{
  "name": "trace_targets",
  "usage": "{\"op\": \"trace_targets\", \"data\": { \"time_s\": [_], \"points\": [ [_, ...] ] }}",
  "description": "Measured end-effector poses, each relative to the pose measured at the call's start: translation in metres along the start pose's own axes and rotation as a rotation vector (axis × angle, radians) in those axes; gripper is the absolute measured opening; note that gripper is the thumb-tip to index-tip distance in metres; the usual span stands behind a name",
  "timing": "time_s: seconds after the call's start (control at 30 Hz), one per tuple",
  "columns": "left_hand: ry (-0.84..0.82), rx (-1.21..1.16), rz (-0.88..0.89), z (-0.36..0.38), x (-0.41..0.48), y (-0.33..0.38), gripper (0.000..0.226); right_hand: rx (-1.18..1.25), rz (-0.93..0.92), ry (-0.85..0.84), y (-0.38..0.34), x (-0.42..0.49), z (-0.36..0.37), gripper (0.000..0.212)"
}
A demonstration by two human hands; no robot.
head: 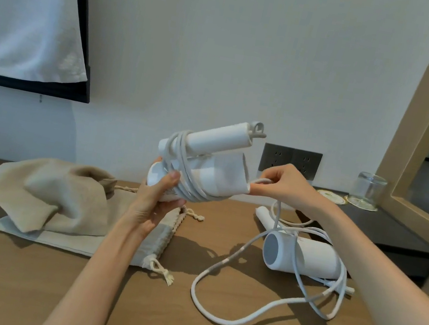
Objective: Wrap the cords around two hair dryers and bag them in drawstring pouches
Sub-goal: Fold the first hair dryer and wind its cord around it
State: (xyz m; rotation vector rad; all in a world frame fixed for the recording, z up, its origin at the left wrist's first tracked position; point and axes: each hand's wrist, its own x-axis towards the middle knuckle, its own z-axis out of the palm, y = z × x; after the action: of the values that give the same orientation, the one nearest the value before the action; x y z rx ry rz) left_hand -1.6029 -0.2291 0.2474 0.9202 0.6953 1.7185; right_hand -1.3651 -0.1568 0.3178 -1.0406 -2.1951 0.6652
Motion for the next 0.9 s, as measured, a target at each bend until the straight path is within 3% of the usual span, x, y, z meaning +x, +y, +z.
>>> {"op": "trace_targets", "data": {
  "time_s": [0.2, 0.4, 0.57, 0.7, 0.8, 0.9],
  "points": [
    [-0.13, 0.191, 0.063, -0.004, -0.001, 0.003, 0.103, 0.001, -0.052, -0.083, 0.003, 0.004, 0.001, 0.014],
    [-0.099, 0.358, 0.147, -0.002, 0.001, -0.002, 0.087, -0.087, -0.129, 0.004, 0.001, 0.019, -0.003, 0.039],
    [-0.073, 0.31, 0.186, -0.005, 0.0, 0.004, 0.094, -0.003, -0.222, -0.07, -0.01, 0.026, -0.013, 0.032],
    [-0.052, 0.249, 0.162, -0.008, 0.001, 0.009, 0.11, 0.066, -0.123, -0.22, -0.014, 0.032, -0.016, 0.033],
    [-0.026, 0.137, 0.126, -0.01, 0.002, 0.008, 0.103, 0.025, -0.07, -0.145, -0.008, 0.033, -0.012, 0.025],
    [0.008, 0.057, 0.098, -0.013, 0.003, 0.008, 0.103, -0.035, 0.018, -0.061, 0.005, 0.026, 0.0, 0.051]
  ]
}}
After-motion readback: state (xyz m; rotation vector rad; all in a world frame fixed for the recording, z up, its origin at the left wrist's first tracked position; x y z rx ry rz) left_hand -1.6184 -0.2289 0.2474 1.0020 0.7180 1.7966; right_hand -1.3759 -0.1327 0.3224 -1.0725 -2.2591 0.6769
